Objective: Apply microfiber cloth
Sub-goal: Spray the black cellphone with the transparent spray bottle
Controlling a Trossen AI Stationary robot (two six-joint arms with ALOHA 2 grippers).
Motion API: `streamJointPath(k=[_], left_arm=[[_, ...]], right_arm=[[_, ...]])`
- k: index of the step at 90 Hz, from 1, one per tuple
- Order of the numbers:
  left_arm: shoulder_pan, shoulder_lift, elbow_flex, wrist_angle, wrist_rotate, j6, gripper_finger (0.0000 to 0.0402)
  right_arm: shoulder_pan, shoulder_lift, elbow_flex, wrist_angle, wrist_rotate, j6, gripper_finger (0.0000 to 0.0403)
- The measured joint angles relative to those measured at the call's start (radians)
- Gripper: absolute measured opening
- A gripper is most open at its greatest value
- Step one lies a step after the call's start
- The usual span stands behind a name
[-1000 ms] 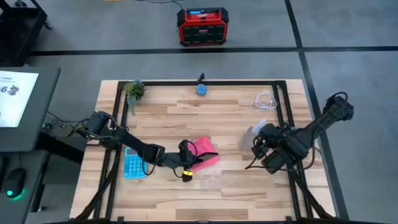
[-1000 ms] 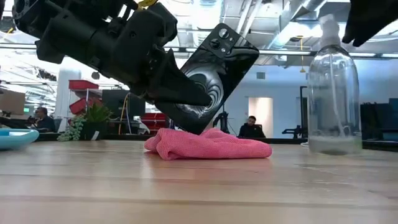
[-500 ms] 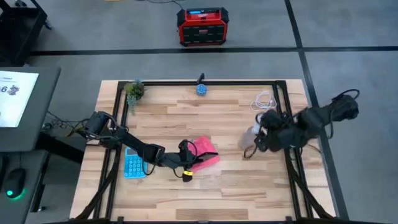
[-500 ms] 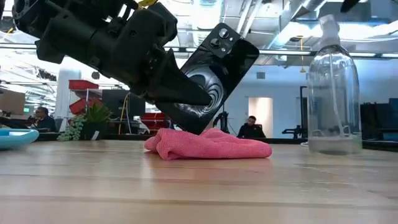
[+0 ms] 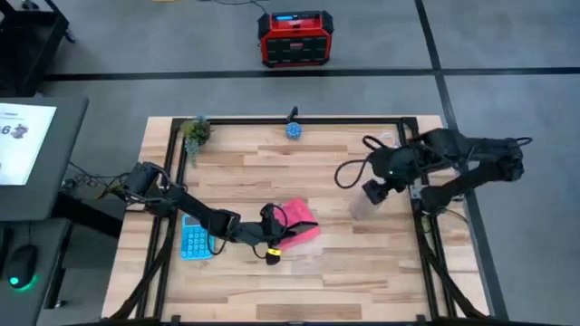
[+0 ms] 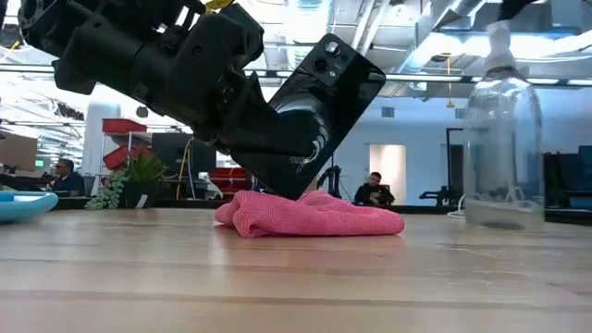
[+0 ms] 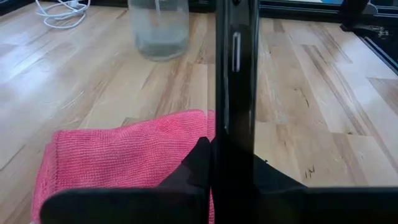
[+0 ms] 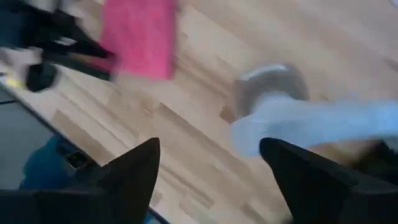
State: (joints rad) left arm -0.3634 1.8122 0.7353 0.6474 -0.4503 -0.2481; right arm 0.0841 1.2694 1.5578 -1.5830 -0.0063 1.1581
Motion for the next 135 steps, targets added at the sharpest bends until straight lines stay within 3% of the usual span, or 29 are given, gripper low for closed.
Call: streamJointPath(k=[25,76,109,135], left_arm=[[-0.002,0.0,0.0,-0.001,0.001,0.008,0.0009],[-0.005,0.0,0.0,-0.001,0.003,0.001,0.0009],[-0.005,0.0,0.0,0.008,0.024,-0.002,0.0009],[-0.024,0.0,0.0,0.027,0.029,0.006,0.0009]], right_arm=[[-0.023,-0.001,0.011,0.011,-0.026,0.066,0.0288],[0.04,-0.001,0.041,0.011,-0.079,0.17,0.0286],[-0.062,-0.003,0.041,0.011,-0.081,0.214,0.0286],[-0.051,-0.006,-0.054,0.01,-0.106,0.218,0.0286]])
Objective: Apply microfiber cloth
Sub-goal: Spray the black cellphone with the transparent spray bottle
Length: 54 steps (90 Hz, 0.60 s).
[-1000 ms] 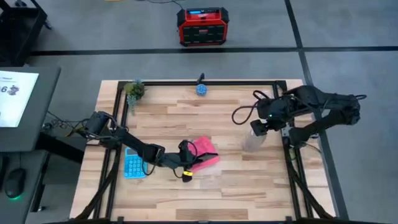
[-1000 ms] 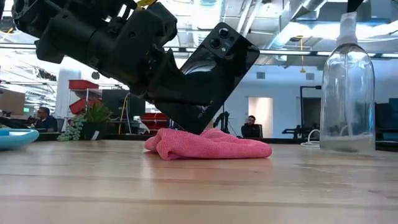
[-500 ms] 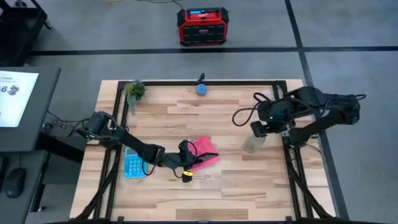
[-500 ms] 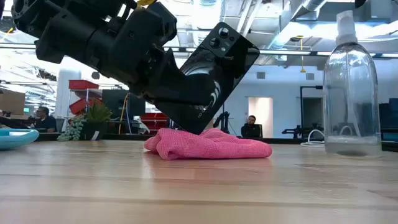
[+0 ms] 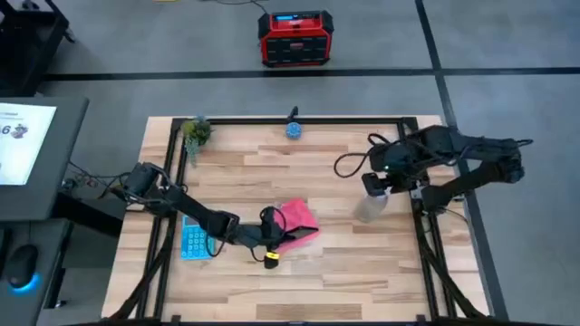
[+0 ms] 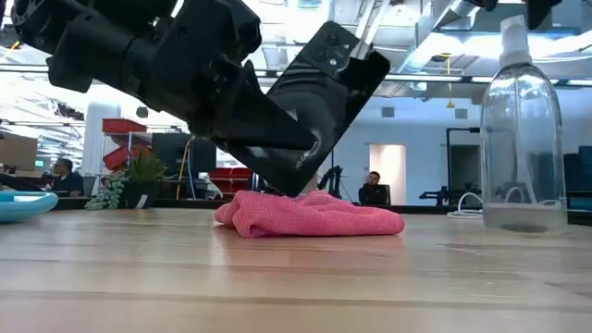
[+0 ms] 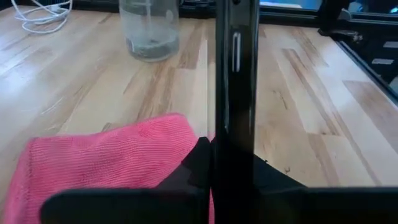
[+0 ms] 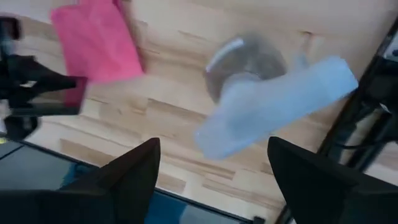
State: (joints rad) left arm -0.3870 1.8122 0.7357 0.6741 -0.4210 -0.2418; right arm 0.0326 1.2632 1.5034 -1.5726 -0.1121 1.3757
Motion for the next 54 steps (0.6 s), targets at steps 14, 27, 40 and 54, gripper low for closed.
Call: streamJointPath(k=[14,27,40,54], left_arm=[[0.0,0.0,0.0,0.0,0.0,0.002,0.0009],[0.0,0.0,0.0,0.001,0.0,0.009,0.0009],[0.0,0.0,0.0,0.001,0.0,0.009,0.0009],[0.0,0.0,0.0,0.0,0.0,0.009,0.0009]], right_arm=[[-0.001,-0.006,-0.004,0.002,0.032,-0.01,0.0286],[0.005,-0.008,-0.004,0.002,0.055,-0.011,0.0286],[0.054,-0.008,-0.004,0.002,0.057,-0.011,0.0285],[0.112,-0.008,-0.004,0.002,0.098,0.011,0.0278]])
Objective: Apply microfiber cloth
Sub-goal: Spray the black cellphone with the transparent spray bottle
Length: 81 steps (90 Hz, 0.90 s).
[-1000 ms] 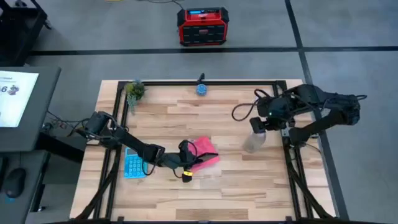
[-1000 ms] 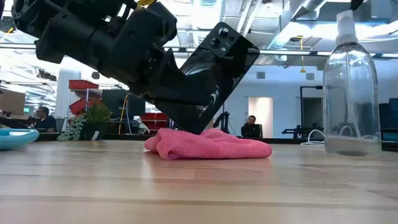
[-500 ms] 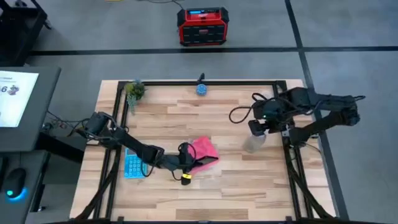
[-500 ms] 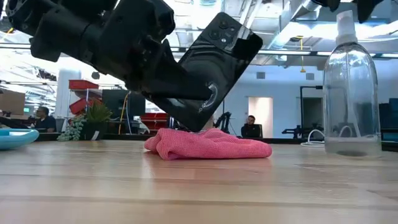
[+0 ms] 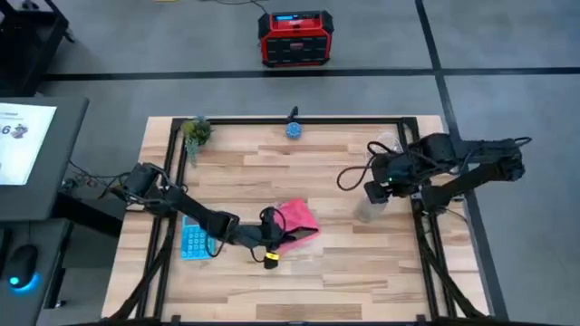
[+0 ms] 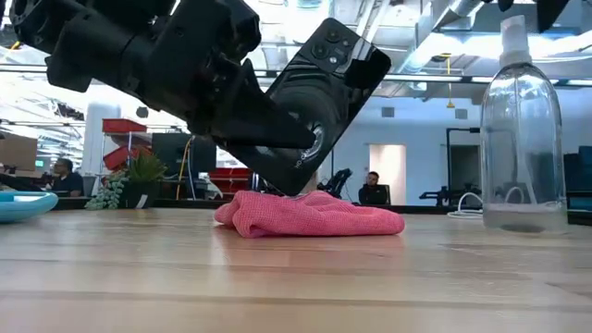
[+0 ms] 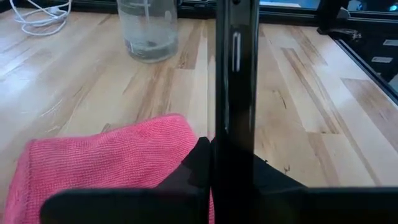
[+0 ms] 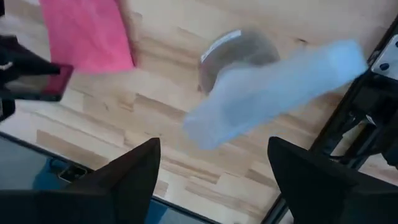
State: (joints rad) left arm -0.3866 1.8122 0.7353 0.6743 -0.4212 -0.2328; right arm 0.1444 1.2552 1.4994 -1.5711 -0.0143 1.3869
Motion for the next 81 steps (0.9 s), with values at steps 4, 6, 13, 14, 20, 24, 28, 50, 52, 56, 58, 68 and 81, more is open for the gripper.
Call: streamJointPath(k=[4,6,13,14,20,24,28,50,52,56,58,68,81], left_arm=[[0.0,0.0,0.0,0.001,0.0,-0.001,0.0009],[0.0,0.0,0.0,0.003,0.0,0.0,0.0009],[0.0,0.0,0.0,0.015,0.0,0.0,0.0009],[0.0,0.0,0.0,0.018,0.0,0.0,0.0009],[0.0,0.0,0.0,0.023,0.0,0.001,0.0009],[0.0,0.0,0.0,0.021,0.0,0.001,0.0009],[0.0,0.0,0.0,0.02,0.0,0.001,0.0009],[0.0,0.0,0.0,0.021,0.0,0.001,0.0009],[0.0,0.0,0.0,0.021,0.0,0.001,0.0009],[0.0,0.0,0.0,0.021,0.0,0.001,0.0009],[0.0,0.0,0.0,0.021,0.0,0.001,0.0009],[0.0,0.0,0.0,0.021,0.0,0.001,0.0009],[0.0,0.0,0.0,0.021,0.0,0.001,0.0009]], right_arm=[[0.01,0.0,0.0,0.0,0.028,0.005,0.0271],[0.014,0.0,0.0,0.0,0.041,0.008,0.0266],[0.017,0.0,0.0,0.0,0.071,0.012,0.0244],[0.017,0.0,0.0,0.0,0.073,0.012,0.0241],[0.016,0.0,0.0,0.0,0.084,0.016,0.0221],[0.015,0.0,0.0,0.0,0.089,0.02,0.021],[0.012,0.0,0.0,0.0,0.09,0.02,0.02],[-0.019,0.0,0.0,0.0,0.09,-0.007,0.0185],[-0.022,0.0,0.0,0.0,0.09,-0.007,0.0185],[-0.025,0.0,0.0,0.0,0.09,-0.007,0.0185],[-0.026,0.0,0.0,0.0,0.088,-0.007,0.0185],[-0.025,0.0,0.0,0.0,0.032,-0.007,0.0184],[0.019,0.0,0.0,0.0,-0.084,0.013,0.0177]])
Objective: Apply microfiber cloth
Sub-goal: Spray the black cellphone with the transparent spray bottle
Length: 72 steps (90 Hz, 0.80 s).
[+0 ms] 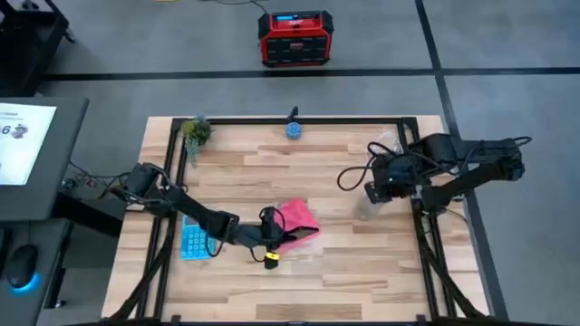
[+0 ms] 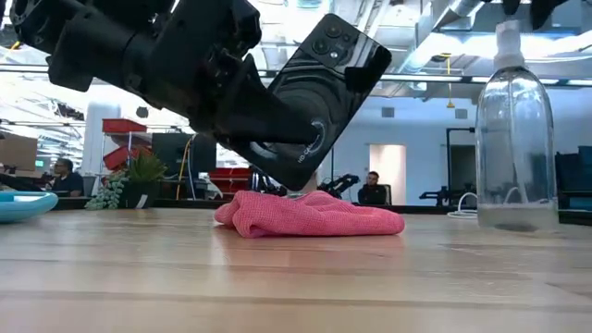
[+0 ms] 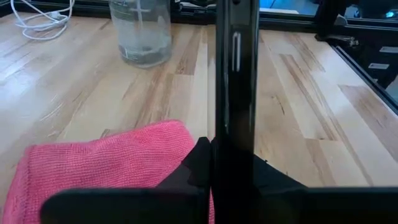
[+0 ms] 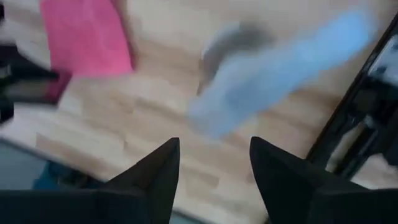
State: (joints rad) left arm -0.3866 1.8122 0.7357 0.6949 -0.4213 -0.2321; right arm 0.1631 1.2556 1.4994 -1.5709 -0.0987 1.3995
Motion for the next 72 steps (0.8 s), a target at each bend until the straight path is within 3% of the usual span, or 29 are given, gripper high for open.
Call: streamJointPath(k=[7,26,48,72], left_arm=[[0.0,0.0,0.0,0.0,0.0,0.0,0.0009],[0.0,0.0,0.0,0.006,0.0,0.0,0.0009],[0.0,0.0,0.0,0.013,0.0,0.0,0.0009],[0.0,0.0,0.0,0.014,0.0,0.01,0.0009]], right_arm=[[0.033,0.0,0.0,0.0,-0.003,0.015,0.0165],[0.062,0.0,0.0,0.0,0.126,0.021,0.0132],[0.03,0.004,0.0,0.006,0.128,-0.094,0.0125],[0.01,0.009,-0.001,0.059,0.113,-0.06,0.0131]])
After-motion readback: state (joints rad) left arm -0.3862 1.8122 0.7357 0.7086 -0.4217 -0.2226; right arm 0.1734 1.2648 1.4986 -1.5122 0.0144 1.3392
